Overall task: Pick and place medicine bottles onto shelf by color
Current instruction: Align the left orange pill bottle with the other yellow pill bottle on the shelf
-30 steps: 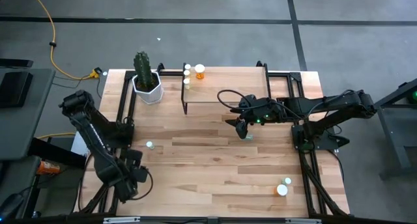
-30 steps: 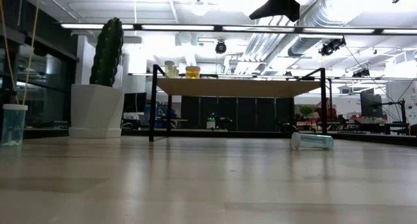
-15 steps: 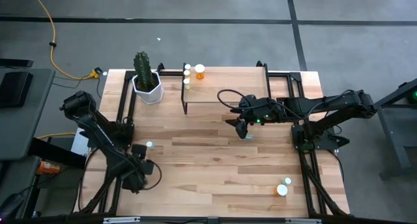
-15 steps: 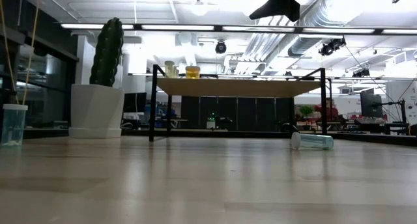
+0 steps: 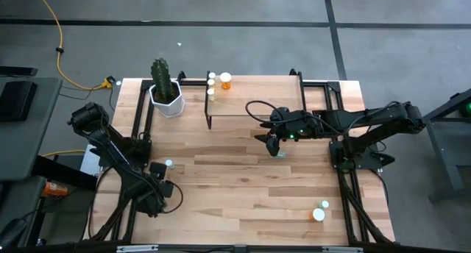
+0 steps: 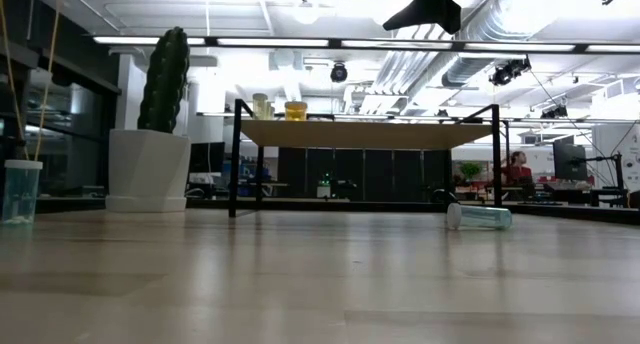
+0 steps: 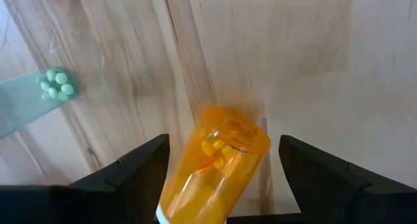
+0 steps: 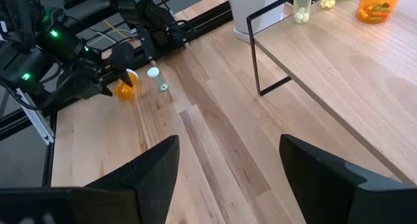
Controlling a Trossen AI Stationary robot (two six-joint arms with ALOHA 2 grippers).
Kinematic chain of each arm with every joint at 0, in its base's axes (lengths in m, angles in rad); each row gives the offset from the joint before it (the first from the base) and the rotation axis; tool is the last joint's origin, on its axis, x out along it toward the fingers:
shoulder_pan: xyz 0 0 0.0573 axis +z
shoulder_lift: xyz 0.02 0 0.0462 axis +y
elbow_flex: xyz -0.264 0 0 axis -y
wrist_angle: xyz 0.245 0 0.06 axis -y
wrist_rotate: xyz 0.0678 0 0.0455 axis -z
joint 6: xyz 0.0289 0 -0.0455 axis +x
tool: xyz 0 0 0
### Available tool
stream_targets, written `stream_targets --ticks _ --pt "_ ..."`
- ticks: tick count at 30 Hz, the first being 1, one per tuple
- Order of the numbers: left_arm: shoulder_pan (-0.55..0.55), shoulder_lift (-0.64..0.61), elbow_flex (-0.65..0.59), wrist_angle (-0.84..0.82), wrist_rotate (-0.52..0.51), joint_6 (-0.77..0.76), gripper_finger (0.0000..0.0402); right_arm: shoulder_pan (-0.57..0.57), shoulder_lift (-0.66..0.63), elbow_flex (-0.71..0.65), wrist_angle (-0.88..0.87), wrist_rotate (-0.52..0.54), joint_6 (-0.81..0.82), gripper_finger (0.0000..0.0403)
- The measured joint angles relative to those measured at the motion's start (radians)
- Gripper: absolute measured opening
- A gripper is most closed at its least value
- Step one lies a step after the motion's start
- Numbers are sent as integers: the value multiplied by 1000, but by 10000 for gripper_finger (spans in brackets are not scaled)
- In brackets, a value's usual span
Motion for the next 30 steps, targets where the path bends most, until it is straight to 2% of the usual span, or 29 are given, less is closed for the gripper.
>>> stream_targets --ticks 13,23,30 --pt "0 0 0 0 -19 52 200 0 0 0 0 0 0 257" --pt "0 0 8 -5 -29 52 176 0 0 0 0 0 0 257" --pt "0 -13 81 -40 -27 53 159 0 0 0 0 0 0 257"
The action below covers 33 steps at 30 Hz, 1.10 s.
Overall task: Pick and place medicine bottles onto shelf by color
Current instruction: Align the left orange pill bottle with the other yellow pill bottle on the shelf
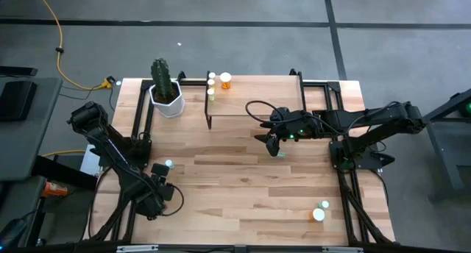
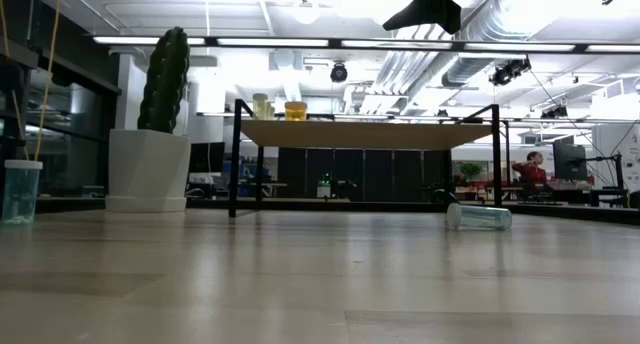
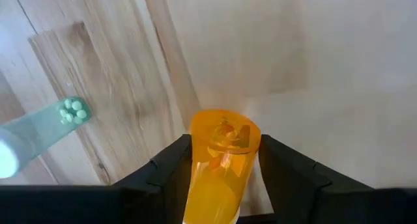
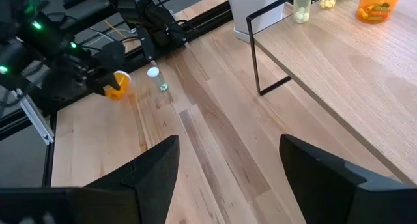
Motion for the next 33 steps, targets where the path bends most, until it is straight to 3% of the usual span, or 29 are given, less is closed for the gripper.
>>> stream_targets --ticks 11,23,29,33 --pt "36 -127 179 -70 -119 18 150 0 0 0 8 0 -5 257" --pt "298 -284 431 -26 -423 218 141 0 0 0 23 0 -8 257" --pt "427 -292 459 0 -427 280 143 0 0 0 23 -4 -8 257" --pt "504 -218 458 6 -312 325 168 0 0 0 22 -5 -8 257"
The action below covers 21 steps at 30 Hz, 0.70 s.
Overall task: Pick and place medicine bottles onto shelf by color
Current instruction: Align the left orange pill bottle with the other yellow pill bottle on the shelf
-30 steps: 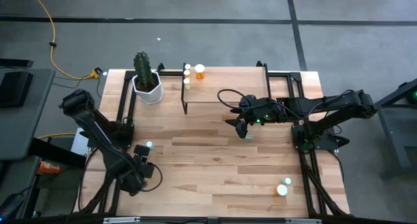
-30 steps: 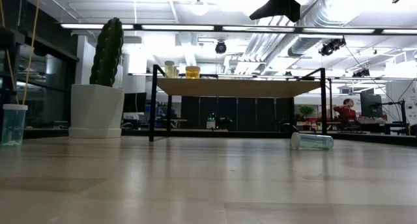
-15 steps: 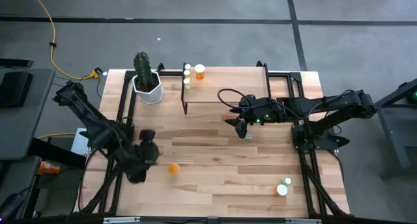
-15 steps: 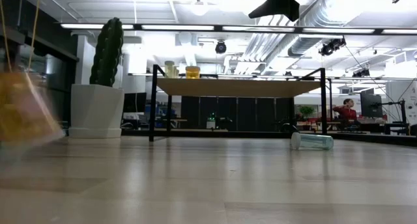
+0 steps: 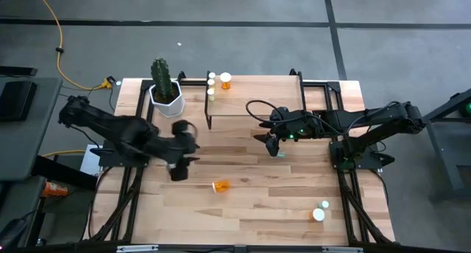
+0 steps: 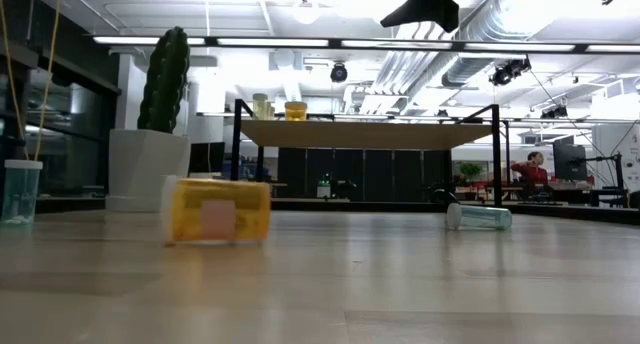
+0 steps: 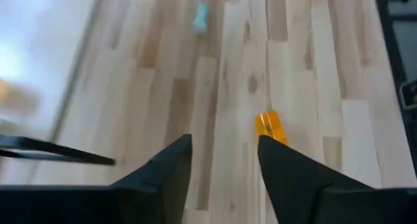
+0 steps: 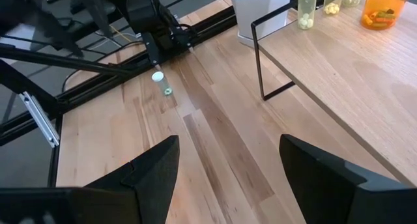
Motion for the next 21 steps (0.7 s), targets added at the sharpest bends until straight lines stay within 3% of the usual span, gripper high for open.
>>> stream_targets --ticks 6,12,21 --pt "36 154 0 99 86 -29 241 0 0 0 -30 -1 0 257" --pt "59 326 30 151 248 -104 305 0 -30 0 -75 -3 0 257" --pt "61 594 181 163 266 -112 344 0 -102 0 -191 -2 -24 257"
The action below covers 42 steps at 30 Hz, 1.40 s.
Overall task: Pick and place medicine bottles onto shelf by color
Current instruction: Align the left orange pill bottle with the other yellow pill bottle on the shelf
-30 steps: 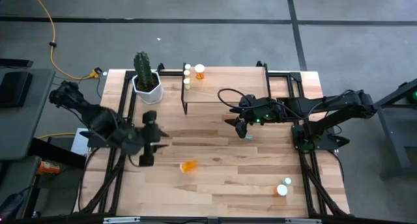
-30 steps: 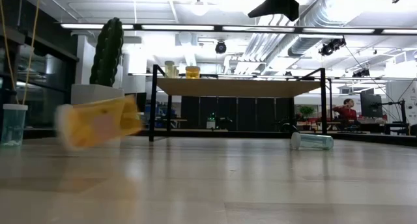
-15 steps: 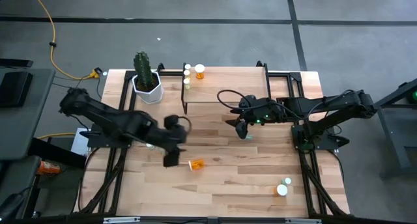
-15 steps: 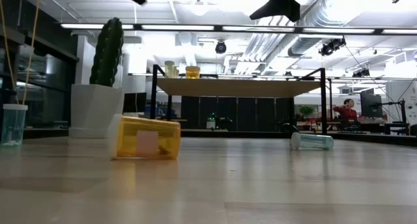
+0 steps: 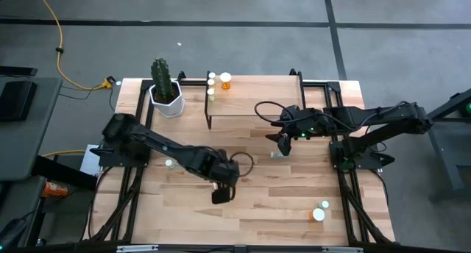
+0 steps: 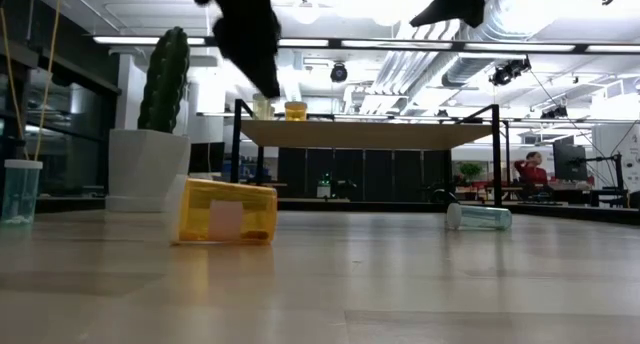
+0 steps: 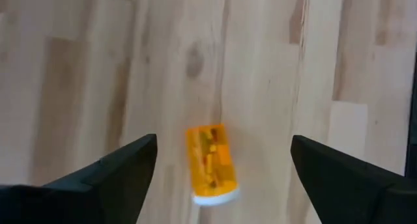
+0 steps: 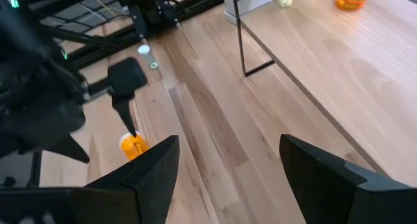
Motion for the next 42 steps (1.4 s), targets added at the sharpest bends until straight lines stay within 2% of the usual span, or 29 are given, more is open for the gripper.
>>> stream_targets --ticks 10,15,23,27,36,42 --pt "-40 148 9 -33 5 -83 345 0 -10 0 -73 0 -2 257" --pt "-45 198 9 -36 -37 -101 345 0 -10 0 -76 0 -2 257" --pt "-42 245 9 -72 6 -125 338 0 -10 0 -76 0 -2 257" --pt "-42 253 8 -93 13 -125 314 0 -10 0 -76 8 -2 257" --pt "-42 252 8 -88 -7 -123 230 0 -10 0 -72 15 -2 257" --pt "-34 237 8 -95 -12 -74 189 0 -10 0 -72 15 2 257"
